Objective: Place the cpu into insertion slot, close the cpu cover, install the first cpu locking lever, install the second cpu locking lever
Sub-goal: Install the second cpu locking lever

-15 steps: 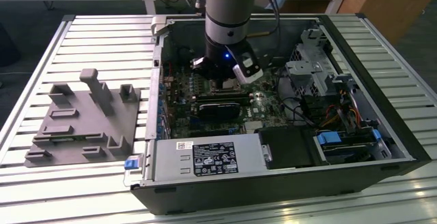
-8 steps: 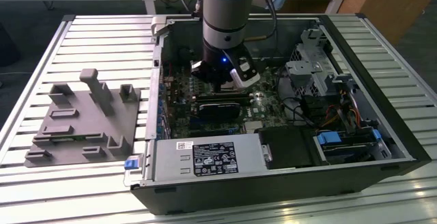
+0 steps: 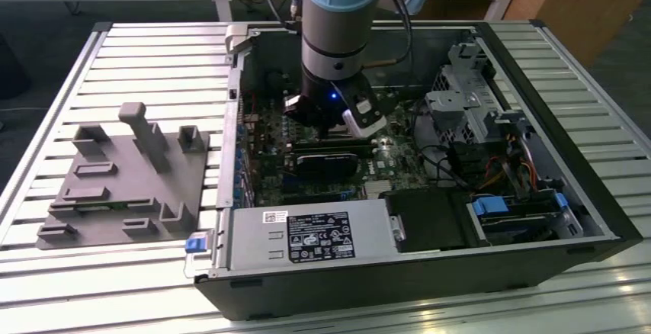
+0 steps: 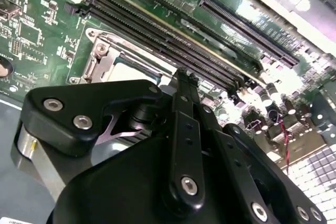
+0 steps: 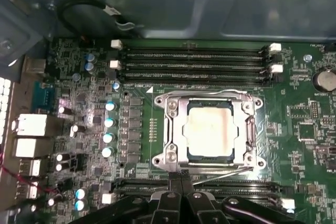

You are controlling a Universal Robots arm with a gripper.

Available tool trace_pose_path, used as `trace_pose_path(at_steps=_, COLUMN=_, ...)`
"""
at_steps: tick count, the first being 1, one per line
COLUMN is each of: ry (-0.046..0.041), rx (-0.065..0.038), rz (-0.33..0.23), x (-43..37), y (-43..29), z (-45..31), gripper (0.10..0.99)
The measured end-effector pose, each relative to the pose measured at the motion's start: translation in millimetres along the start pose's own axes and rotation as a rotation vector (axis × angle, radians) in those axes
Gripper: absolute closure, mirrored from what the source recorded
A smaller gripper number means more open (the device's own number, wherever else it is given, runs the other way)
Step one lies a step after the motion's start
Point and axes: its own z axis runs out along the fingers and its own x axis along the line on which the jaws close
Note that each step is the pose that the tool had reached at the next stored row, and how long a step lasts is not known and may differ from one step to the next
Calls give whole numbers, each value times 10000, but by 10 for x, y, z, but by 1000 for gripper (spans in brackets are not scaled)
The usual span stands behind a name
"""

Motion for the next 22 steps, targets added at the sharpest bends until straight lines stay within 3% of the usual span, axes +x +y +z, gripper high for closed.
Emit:
trace_pose_path(at_steps=6, ry=1, rx=-52, rz=-1, x=53, y=-39, z=-5, gripper=980)
trace_pose_path(at_steps=19, ry=-1, rx=-170, rz=0, x=79, y=-64, z=125, gripper=980)
trace_pose_path(at_steps=22, ry=0, rx=-291, rz=0, x=81, y=-82, z=132, gripper=980)
